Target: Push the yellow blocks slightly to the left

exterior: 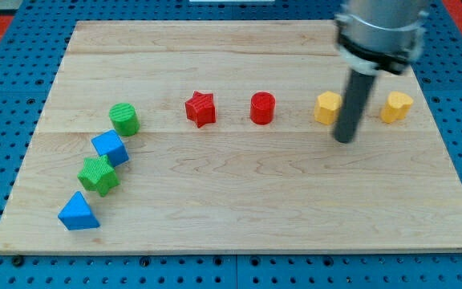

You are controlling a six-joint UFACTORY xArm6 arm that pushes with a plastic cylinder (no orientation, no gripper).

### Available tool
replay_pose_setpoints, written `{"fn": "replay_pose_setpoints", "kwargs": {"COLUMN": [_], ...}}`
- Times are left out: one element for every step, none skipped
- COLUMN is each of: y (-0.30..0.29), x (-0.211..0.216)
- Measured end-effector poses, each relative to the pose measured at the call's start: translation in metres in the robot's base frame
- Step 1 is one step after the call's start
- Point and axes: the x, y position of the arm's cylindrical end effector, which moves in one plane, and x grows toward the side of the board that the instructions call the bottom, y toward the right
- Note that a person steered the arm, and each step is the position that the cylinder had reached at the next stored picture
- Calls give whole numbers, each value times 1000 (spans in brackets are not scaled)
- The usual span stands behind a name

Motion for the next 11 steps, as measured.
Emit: {"fn": "replay_pose_setpoints", "kwargs": {"y": [51,128,155,80,-2,-22,-52,-116,-90,-73,-130], "x": [8,-4,-36,-55,-67,-47,-34,-34,-68,-74,-46]}}
